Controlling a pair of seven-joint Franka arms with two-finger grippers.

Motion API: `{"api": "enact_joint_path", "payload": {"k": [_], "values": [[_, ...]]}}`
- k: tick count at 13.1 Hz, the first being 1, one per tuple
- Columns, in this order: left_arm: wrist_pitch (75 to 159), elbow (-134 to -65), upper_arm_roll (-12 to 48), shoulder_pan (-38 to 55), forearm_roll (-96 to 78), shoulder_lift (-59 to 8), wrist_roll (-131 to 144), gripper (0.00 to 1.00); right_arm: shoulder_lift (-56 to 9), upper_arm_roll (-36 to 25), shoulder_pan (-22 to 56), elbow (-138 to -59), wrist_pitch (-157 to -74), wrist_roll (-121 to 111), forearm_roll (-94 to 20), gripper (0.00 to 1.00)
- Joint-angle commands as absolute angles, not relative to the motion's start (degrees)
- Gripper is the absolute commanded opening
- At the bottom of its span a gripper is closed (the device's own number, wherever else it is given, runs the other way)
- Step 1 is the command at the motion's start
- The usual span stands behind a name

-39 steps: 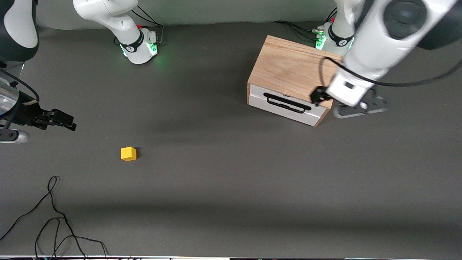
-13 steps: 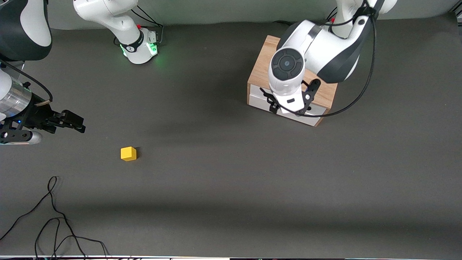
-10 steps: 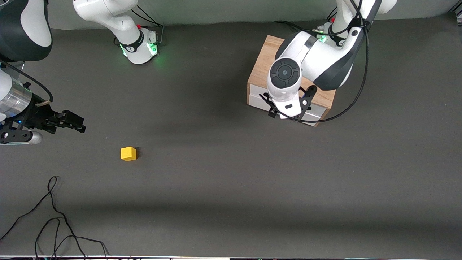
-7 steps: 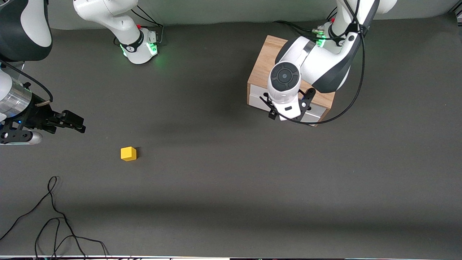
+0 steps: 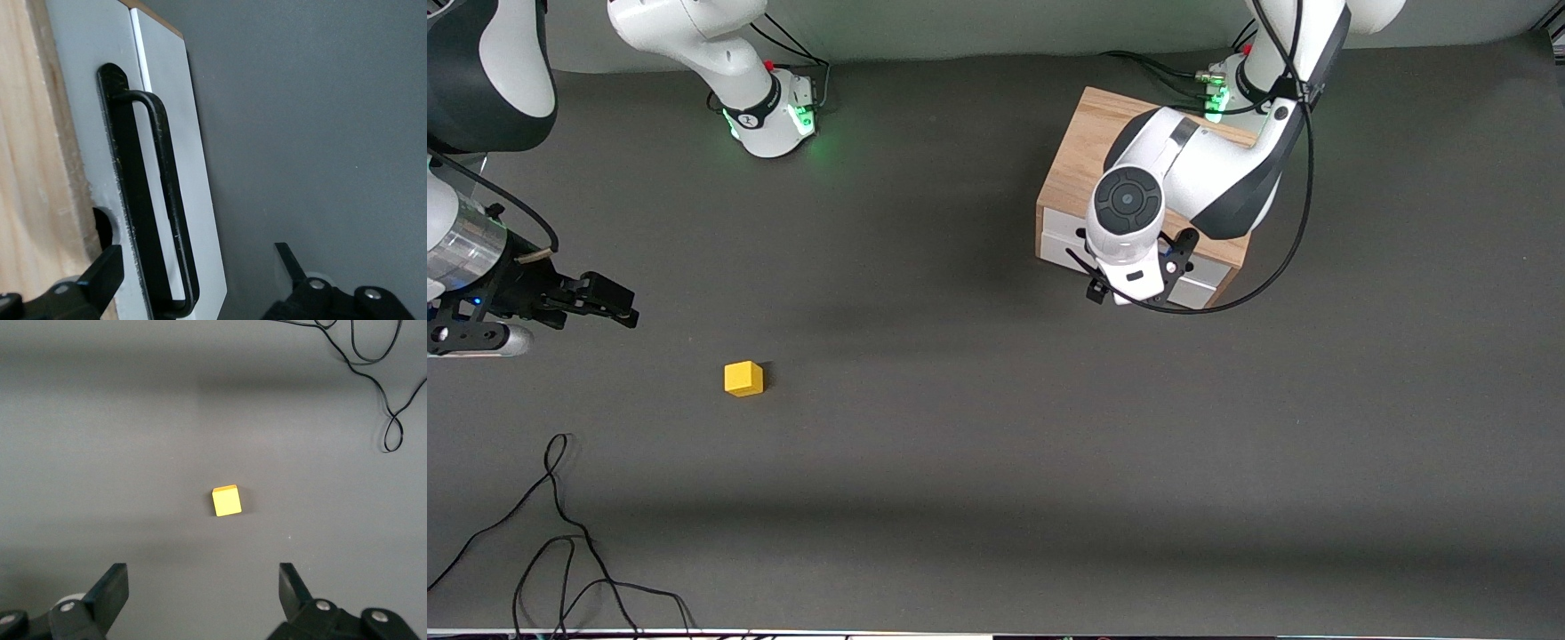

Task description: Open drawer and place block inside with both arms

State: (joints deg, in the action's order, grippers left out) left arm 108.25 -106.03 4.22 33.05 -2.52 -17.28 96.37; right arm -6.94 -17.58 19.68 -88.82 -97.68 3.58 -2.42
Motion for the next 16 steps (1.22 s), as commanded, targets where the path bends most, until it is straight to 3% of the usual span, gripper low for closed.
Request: {"api": "enact_joint_path", "payload": {"k": [1, 16], "values": [[109.51, -106.35, 3.78, 33.49, -2.02, -17.66, 96.85, 1.0, -7.29, -17.84, 20.48, -88.24, -97.47, 4.66, -2.73, 1.0], [110.74, -106.08, 2.99, 32.96, -2.02, -21.53, 98.44, 1.0, -7.29, -18.02, 20.3, -88.77, -97.21, 4.75, -2.81, 1.0]]}}
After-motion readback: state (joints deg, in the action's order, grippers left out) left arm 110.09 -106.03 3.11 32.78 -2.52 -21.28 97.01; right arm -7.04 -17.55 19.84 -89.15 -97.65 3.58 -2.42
